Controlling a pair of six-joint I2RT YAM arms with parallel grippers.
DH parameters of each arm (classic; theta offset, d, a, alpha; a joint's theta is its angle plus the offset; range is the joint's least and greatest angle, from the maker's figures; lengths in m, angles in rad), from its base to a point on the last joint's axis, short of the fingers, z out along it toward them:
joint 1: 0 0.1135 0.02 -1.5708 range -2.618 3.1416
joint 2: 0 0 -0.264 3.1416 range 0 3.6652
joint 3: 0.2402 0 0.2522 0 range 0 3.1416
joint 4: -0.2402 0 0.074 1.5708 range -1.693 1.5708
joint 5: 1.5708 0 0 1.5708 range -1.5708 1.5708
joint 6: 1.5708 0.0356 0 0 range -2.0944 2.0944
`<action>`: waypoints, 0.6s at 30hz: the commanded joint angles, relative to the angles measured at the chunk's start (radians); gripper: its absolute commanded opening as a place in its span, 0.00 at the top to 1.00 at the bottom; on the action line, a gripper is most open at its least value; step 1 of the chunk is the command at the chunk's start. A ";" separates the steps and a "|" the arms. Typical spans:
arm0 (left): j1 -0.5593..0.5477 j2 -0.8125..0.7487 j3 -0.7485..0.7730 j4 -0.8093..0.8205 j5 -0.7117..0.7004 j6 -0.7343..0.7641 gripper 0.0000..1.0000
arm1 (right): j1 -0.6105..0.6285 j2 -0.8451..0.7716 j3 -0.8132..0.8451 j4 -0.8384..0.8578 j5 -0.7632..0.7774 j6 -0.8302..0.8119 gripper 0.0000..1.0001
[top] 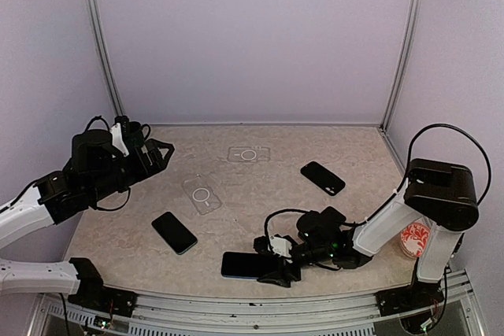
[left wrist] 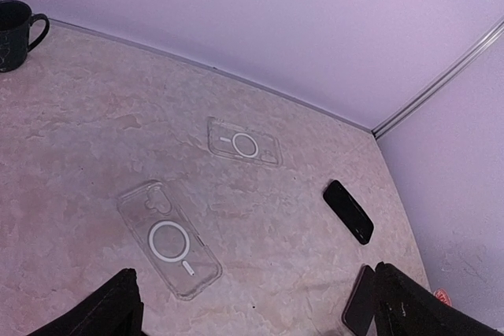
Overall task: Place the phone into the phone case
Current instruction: Pick up the phone at the center of the board.
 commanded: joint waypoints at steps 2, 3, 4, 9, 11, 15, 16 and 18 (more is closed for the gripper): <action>0.008 -0.015 -0.017 0.016 0.011 -0.008 0.01 | -0.009 0.045 -0.005 -0.076 0.025 0.006 0.22; 0.008 -0.012 -0.022 0.016 0.015 -0.012 0.01 | -0.010 0.042 -0.007 -0.075 0.024 0.004 0.25; 0.007 -0.011 -0.029 0.017 0.024 -0.020 0.01 | -0.010 0.038 -0.008 -0.074 0.027 0.003 0.28; -0.013 0.020 -0.070 0.023 0.065 -0.044 0.01 | -0.010 0.002 -0.025 -0.053 0.042 -0.001 0.32; -0.034 0.036 -0.082 0.019 0.057 -0.049 0.01 | -0.010 -0.014 -0.032 -0.044 0.048 -0.001 0.35; -0.073 0.050 -0.110 0.026 0.049 -0.066 0.01 | -0.010 -0.049 -0.042 -0.030 0.060 -0.001 0.36; -0.080 0.054 -0.117 0.030 0.050 -0.072 0.01 | -0.010 -0.058 -0.044 -0.027 0.064 -0.001 0.36; -0.095 0.064 -0.133 0.043 0.058 -0.086 0.01 | -0.010 -0.077 -0.047 -0.018 0.073 -0.001 0.36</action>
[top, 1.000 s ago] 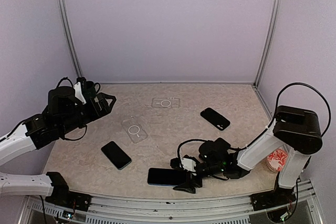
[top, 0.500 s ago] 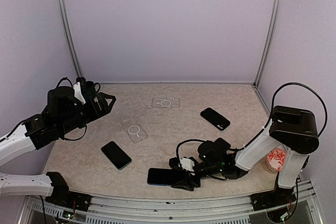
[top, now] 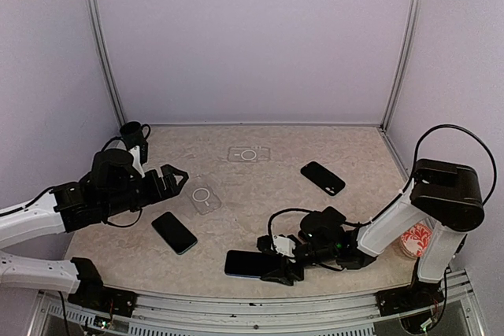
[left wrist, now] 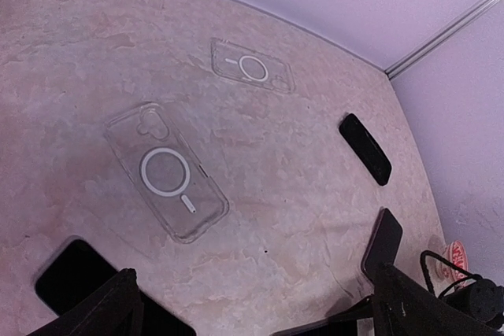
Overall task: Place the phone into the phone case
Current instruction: Pick up the phone at the center of the board, then pass from the right arm to the left
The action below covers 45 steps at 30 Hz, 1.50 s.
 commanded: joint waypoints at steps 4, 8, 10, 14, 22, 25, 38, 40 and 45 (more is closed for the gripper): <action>-0.050 0.047 -0.052 0.046 0.025 -0.043 0.01 | -0.010 -0.086 -0.019 -0.011 0.072 -0.001 0.37; -0.059 0.089 -0.076 0.093 0.072 -0.049 0.01 | -0.010 -0.133 -0.014 -0.012 0.096 -0.004 0.37; -0.061 0.117 -0.089 0.122 0.092 -0.053 0.01 | -0.010 -0.155 -0.016 -0.010 0.106 -0.006 0.38; -0.067 0.165 -0.107 0.186 0.130 -0.059 0.01 | -0.010 -0.189 -0.018 -0.009 0.135 -0.008 0.38; -0.088 0.301 -0.086 0.265 0.219 -0.042 0.01 | -0.009 -0.262 -0.023 -0.014 0.200 -0.015 0.38; -0.088 0.344 -0.066 0.263 0.233 -0.055 0.01 | 0.003 -0.282 -0.014 -0.039 0.253 -0.038 0.37; -0.089 0.377 -0.125 0.614 0.529 -0.023 0.03 | 0.019 -0.336 -0.004 -0.062 0.271 -0.065 0.37; -0.089 0.394 -0.126 0.635 0.562 -0.017 0.04 | 0.020 -0.352 -0.005 -0.067 0.263 -0.068 0.37; -0.089 0.437 -0.126 0.701 0.633 -0.026 0.06 | 0.037 -0.379 -0.001 -0.074 0.266 -0.085 0.37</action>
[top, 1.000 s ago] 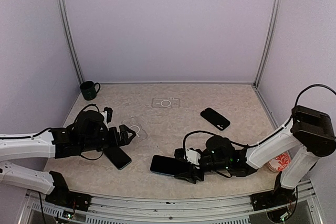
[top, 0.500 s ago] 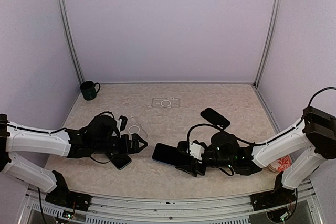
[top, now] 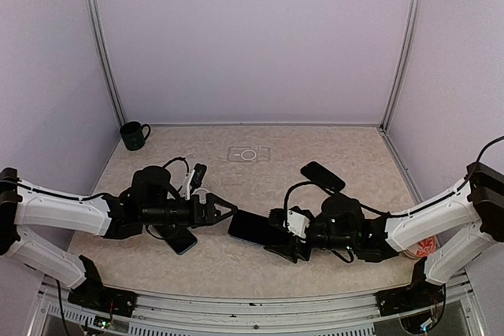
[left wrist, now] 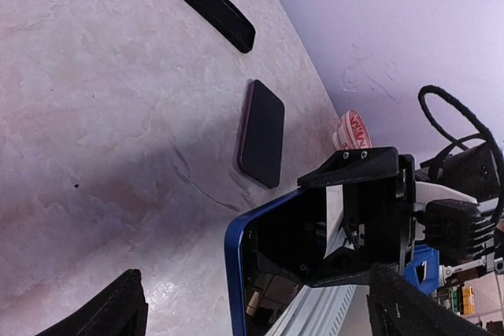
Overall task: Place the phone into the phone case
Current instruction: Pass from the right arm to the left
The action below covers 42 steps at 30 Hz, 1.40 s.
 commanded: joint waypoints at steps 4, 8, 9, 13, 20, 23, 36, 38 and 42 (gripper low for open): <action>-0.008 0.073 0.001 0.157 0.154 -0.013 0.08 | 0.036 -0.044 0.027 0.043 0.017 -0.031 0.37; -0.015 0.097 0.018 0.184 0.191 -0.020 0.11 | 0.044 -0.042 0.031 0.050 0.025 -0.038 0.37; -0.017 0.104 0.022 0.190 0.200 -0.023 0.12 | 0.046 -0.042 0.032 0.052 0.029 -0.039 0.37; -0.021 0.121 0.031 0.197 0.226 -0.034 0.15 | 0.052 -0.041 0.033 0.055 0.040 -0.046 0.37; -0.027 0.147 0.044 0.196 0.262 -0.055 0.25 | 0.065 -0.017 0.046 0.043 0.094 -0.068 0.37; -0.030 0.162 0.050 0.197 0.274 -0.062 0.28 | 0.070 -0.014 0.050 0.042 0.106 -0.076 0.37; -0.035 0.182 0.054 0.206 0.275 -0.063 0.70 | 0.080 -0.025 0.048 0.046 0.117 -0.084 0.37; -0.036 0.183 0.054 0.207 0.275 -0.062 0.79 | 0.080 -0.029 0.045 0.049 0.116 -0.084 0.37; -0.035 0.181 0.054 0.207 0.276 -0.065 0.90 | 0.080 -0.035 0.040 0.052 0.122 -0.084 0.35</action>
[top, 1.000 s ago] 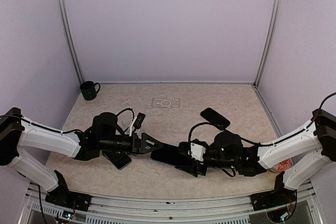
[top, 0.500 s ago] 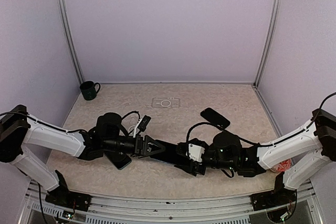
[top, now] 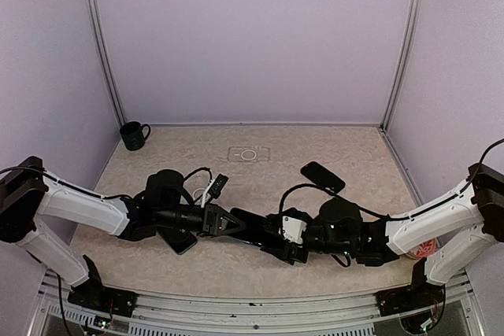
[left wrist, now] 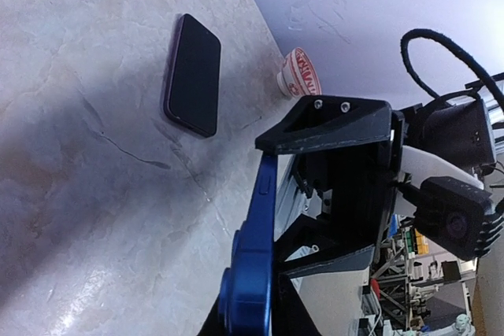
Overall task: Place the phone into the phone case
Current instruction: Pass from the right arm to the left, then pass from the left arm to the right
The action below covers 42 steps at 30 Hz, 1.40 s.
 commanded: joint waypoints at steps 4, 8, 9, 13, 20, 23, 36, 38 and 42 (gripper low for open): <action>-0.010 -0.003 0.028 0.031 0.016 0.000 0.98 | 0.008 -0.034 0.015 0.053 0.038 -0.003 0.30; -0.010 -0.016 0.034 0.021 0.014 0.013 1.00 | 0.008 -0.077 -0.003 0.064 0.068 0.032 0.04; -0.010 -0.020 0.036 0.016 0.013 0.018 1.00 | 0.008 -0.094 -0.007 0.064 0.076 0.041 0.01; -0.008 -0.061 0.054 -0.037 -0.007 0.062 1.00 | 0.006 -0.168 -0.012 0.024 0.082 0.105 0.01; -0.006 -0.166 0.097 -0.120 -0.043 0.173 1.00 | -0.039 -0.309 0.032 -0.109 0.092 0.341 0.00; -0.005 -0.220 0.096 -0.104 -0.049 0.205 1.00 | -0.094 -0.356 0.047 -0.142 0.010 0.468 0.01; -0.006 -0.343 0.098 -0.004 -0.064 0.263 1.00 | -0.222 -0.327 0.158 -0.058 -0.477 0.835 0.01; -0.005 -0.335 0.097 0.022 -0.063 0.258 1.00 | -0.223 -0.316 0.167 -0.040 -0.494 0.861 0.01; -0.007 -0.321 0.097 0.080 -0.075 0.257 1.00 | -0.232 -0.274 0.193 -0.015 -0.552 0.914 0.02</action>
